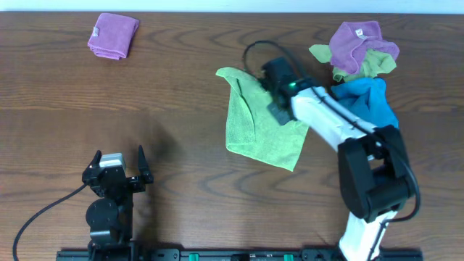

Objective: Fold the cloth

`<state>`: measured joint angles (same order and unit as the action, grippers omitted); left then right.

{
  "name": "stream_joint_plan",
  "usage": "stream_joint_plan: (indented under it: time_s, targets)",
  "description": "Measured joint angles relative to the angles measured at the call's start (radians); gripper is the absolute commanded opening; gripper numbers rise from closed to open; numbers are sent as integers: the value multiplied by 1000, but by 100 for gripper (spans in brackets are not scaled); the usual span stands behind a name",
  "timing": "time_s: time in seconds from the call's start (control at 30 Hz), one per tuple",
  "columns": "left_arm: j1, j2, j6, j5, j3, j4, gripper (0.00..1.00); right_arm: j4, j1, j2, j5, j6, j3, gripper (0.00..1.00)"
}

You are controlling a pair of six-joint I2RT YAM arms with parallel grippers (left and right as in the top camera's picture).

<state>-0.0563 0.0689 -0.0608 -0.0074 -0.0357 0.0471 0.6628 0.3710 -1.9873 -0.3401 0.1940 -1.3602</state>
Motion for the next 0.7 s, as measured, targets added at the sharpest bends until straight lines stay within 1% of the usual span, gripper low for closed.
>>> stream_joint_plan:
  time_s: [0.07,0.1,0.13,0.17,0.2,0.27,0.4,0.43,0.5,0.57,0.6,0.63,0.7]
  targets:
    - [0,0,0,0,0,0,95,-30,-68,0,-83,-114,0,2]
    - [0,0,0,0,0,0,95,-39,-92,0,-115,-164,0,17]
    - [0,0,0,0,0,0,95,-50,-124,0,-142,-225,0,60]
    - [0,0,0,0,0,0,95,-65,-158,0,-159,-267,-1,99]
    - [0,0,0,0,0,0,95,-75,-187,0,-166,-309,-2,99]
    - [0,0,0,0,0,0,95,-76,-210,0,-170,-346,-2,99]
    - [0,0,0,0,0,0,95,-52,-179,0,-159,-348,-2,99]
    - [0,0,0,0,0,0,95,-33,-155,1,-130,-331,-2,91]
    - [0,0,0,0,0,0,95,-20,-116,10,-82,-298,-2,79]
    - [0,0,0,0,0,0,95,-15,-69,29,-29,-280,-2,77]
    - [0,0,0,0,0,0,95,-15,-48,42,4,-272,-2,75]
    - [0,0,0,0,0,0,95,-15,-29,56,40,-262,-2,70]
    - [0,0,0,0,0,0,95,-8,5,88,152,-240,-3,56]
